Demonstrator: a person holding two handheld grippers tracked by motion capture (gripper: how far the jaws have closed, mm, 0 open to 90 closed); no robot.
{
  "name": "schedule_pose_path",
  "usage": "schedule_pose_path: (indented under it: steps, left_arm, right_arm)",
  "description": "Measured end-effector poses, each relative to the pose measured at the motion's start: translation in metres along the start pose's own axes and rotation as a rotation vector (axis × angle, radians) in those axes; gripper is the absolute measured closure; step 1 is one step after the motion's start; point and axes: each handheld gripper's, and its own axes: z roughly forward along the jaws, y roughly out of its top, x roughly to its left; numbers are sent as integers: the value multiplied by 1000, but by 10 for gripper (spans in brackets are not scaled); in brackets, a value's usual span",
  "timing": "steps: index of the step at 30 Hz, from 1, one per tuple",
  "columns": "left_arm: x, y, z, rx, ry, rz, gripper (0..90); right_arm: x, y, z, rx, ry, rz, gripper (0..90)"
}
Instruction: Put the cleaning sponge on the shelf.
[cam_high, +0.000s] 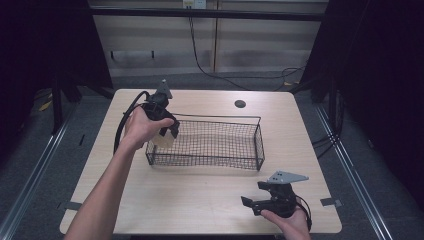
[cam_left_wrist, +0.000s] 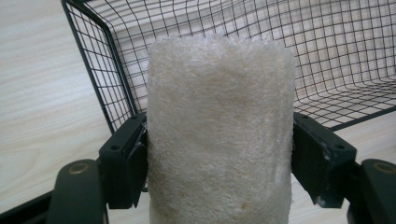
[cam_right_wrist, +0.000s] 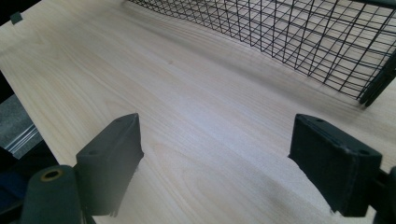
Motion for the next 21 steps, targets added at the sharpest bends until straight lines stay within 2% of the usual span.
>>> schedule_pose_path:
  steps: [3,9,12,16,19,21]
  left_arm:
    - [-1,0,6,8,12,-15,277]
    - [0,3,19,12,37,-32,277]
    - [-2,3,24,5,20,-38,277]
    - [-3,4,33,33,23,-42,277]
    - [-2,4,39,46,50,-60,277]
    - [0,4,42,47,51,-65,277]
  right_arm:
    - [0,0,-1,4,-4,13,165]
    - [1,0,1,13,-1,7,165]
    - [1,0,1,15,-2,9,165]
    - [1,0,1,12,0,6,165]
    - [1,0,1,15,-1,8,165]
    - [1,0,1,14,2,8,165]
